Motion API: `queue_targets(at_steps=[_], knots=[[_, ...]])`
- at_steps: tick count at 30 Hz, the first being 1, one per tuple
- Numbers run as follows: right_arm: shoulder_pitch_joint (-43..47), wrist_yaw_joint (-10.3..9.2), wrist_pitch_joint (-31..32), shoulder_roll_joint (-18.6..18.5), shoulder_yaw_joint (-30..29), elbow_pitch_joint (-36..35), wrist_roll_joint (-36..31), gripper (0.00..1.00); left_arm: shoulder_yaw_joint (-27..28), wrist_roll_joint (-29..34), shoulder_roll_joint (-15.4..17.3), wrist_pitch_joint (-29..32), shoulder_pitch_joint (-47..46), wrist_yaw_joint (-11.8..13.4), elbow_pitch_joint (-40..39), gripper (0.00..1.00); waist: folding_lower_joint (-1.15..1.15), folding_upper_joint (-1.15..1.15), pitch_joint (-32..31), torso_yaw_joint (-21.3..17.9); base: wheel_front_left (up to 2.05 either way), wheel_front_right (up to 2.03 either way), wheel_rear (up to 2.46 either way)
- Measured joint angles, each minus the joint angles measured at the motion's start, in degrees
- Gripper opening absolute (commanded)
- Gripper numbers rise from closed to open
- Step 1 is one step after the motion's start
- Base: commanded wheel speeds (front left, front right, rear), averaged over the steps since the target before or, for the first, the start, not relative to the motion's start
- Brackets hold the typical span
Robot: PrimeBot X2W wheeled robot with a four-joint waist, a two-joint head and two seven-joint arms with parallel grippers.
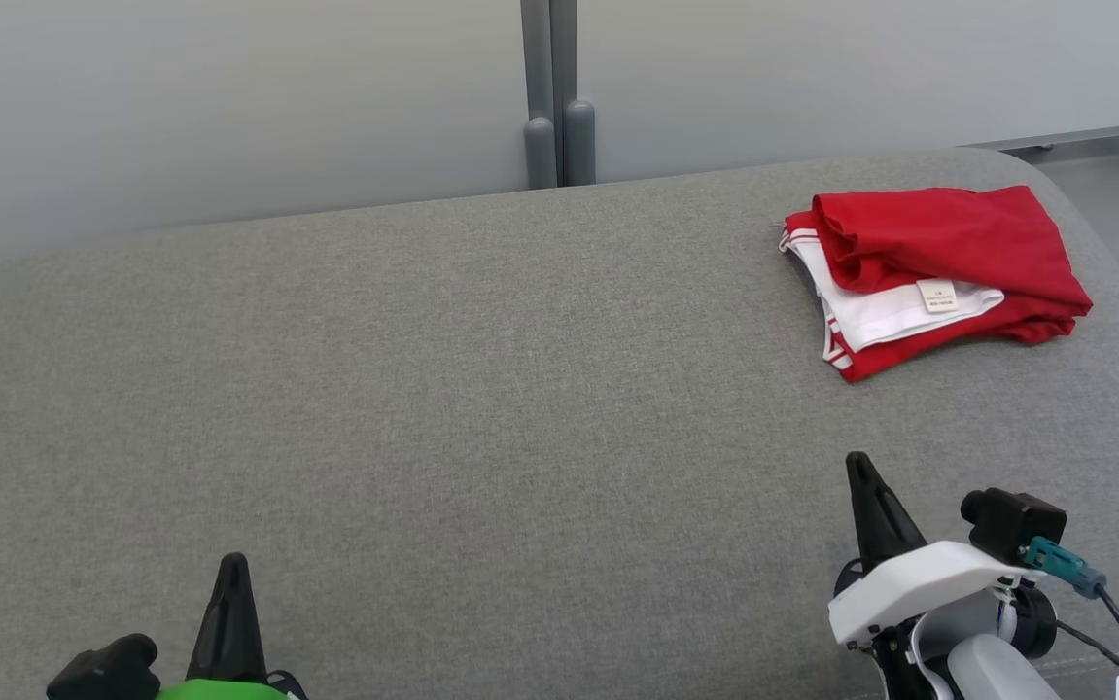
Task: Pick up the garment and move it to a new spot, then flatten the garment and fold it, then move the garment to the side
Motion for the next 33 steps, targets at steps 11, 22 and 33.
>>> queue_targets(at_steps=[11,22,33], knots=[[-0.02,0.48,2.16,0.27,-2.81,-0.94,8.16,0.00,1.30,-8.29,0.23,1.98,-0.46,-0.46,-0.02,0.00,0.00,0.00,0.12,-0.01,0.00,0.00,0.00],[-0.05,1.07,4.24,0.14,-5.73,-1.81,16.79,0.00,2.09,-17.16,0.60,4.01,-2.05,-1.02,0.09,0.00,0.00,0.00,0.22,-0.02,0.00,0.00,0.00],[-0.25,1.68,6.25,-0.10,-8.37,-2.44,25.09,0.00,3.08,-25.44,1.01,5.59,-3.68,-2.03,0.74,0.00,0.00,0.00,0.32,-0.01,0.00,0.00,0.00]])
